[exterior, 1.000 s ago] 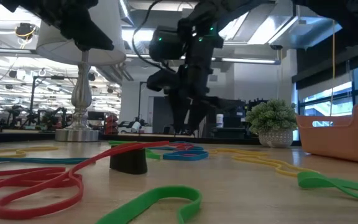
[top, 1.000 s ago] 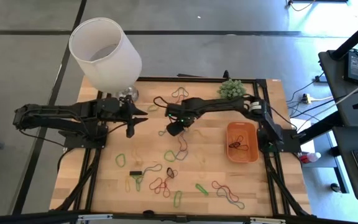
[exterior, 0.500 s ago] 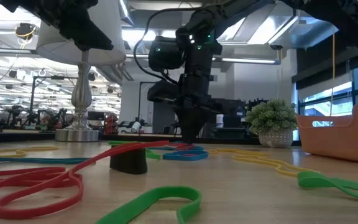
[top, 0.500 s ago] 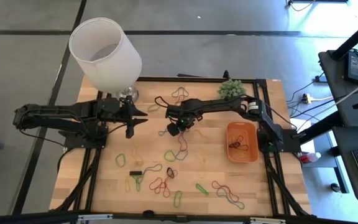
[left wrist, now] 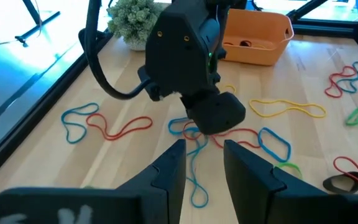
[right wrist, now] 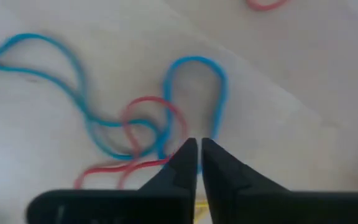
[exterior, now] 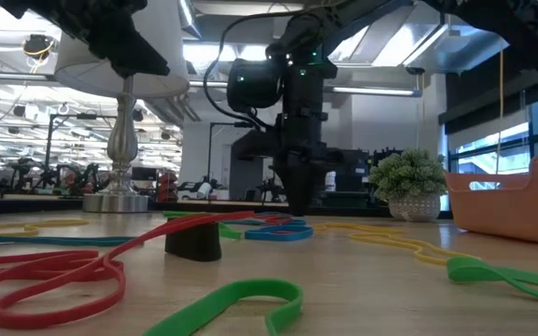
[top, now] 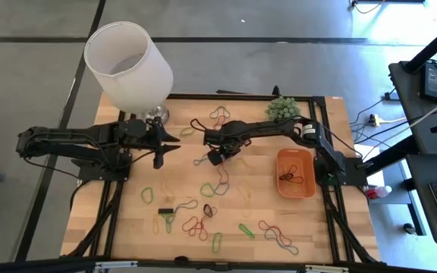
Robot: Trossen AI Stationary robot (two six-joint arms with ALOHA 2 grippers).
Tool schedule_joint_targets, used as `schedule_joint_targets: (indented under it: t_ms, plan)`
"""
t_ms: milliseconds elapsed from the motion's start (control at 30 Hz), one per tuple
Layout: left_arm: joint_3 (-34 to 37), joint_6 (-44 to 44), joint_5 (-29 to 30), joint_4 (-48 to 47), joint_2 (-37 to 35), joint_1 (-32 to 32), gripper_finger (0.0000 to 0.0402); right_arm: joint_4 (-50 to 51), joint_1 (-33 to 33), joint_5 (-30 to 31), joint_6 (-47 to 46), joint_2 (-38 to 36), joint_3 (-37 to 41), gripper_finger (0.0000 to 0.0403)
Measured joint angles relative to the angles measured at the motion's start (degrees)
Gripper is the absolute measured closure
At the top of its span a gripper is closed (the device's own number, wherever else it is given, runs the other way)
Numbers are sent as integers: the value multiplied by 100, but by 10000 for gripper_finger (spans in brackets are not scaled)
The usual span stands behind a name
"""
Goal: Pick and place rubber bands into bin
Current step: Put the blue rubber band into the bin, then put the blue rubber band into the orange bin
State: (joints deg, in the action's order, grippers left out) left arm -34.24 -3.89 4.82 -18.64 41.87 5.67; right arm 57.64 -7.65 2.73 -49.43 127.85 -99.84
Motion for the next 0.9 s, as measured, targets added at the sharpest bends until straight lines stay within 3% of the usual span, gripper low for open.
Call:
schedule_joint_targets:
  t_ms: [233, 467, 567, 667, 900]
  plan:
    - [0, -3, 0, -194, 0, 0, 300, 36, -1, 161, -2, 18, 1, 318]
    - [0, -3, 2, -203, 0, 0, 300, -376, 4, 188, -4, 37, 389, 310]
    - [0, -3, 2, -211, 0, 2, 300, -598, 2, 96, 7, 17, 640, 334]
    - [0, -3, 2, -212, 0, 2, 300, -544, 31, 85, 19, 15, 678, 387]
    - [0, 3, 20, -208, 0, 2, 300, -6, 269, 849, 10, -480, 455, 399]
